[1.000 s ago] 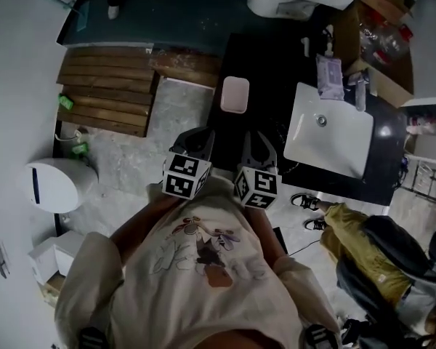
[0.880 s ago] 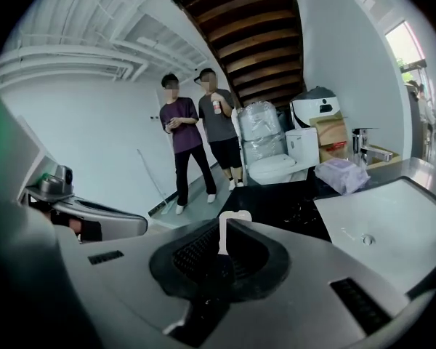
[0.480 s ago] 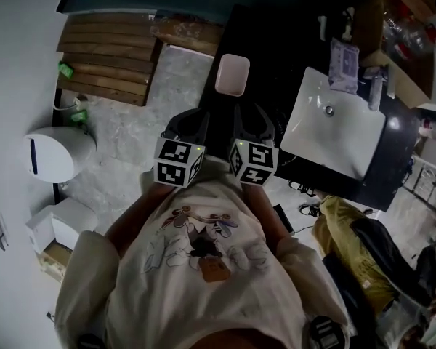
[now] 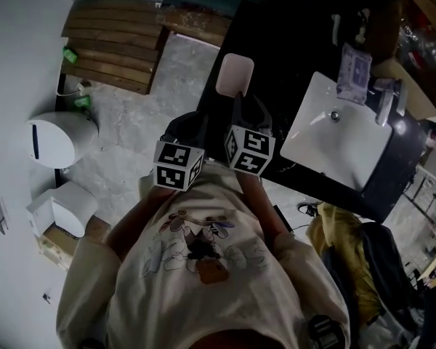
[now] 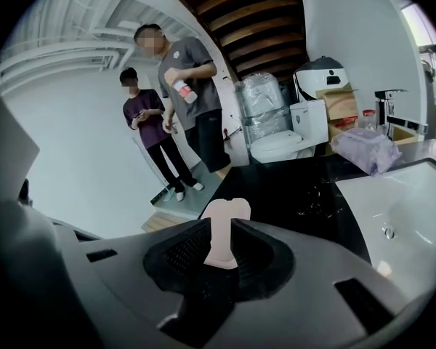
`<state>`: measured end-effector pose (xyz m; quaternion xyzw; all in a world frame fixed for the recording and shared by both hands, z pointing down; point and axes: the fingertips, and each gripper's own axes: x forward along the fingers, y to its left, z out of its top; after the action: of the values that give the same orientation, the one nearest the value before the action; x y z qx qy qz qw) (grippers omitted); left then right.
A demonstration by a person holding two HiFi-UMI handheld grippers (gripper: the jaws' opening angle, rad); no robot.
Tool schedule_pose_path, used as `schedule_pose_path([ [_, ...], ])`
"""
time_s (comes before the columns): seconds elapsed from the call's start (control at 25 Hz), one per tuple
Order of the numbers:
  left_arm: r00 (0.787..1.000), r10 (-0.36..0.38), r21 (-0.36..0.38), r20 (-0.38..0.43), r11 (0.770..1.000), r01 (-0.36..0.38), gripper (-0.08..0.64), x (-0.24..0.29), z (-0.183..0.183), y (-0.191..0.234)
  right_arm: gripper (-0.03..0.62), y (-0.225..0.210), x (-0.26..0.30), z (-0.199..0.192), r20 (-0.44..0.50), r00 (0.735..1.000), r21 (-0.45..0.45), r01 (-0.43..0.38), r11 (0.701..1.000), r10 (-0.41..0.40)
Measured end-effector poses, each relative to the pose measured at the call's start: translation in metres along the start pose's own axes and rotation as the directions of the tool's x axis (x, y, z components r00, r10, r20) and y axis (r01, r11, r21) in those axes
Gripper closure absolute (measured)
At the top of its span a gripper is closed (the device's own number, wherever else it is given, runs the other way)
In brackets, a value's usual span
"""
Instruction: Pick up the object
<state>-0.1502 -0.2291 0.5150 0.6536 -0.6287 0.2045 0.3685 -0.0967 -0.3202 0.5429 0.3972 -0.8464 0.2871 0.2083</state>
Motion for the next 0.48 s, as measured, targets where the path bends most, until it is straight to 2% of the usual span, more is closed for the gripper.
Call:
schedule_pose_path([
  [0.48, 1.000, 0.011, -0.049, -0.020, 0.999, -0.012, 0.546, 0.024, 0.001, 0.007, 0.500, -0.020, 0.035, -0.019, -0.083, 0.996, 0.039, 0.042, 0.998, -0.038],
])
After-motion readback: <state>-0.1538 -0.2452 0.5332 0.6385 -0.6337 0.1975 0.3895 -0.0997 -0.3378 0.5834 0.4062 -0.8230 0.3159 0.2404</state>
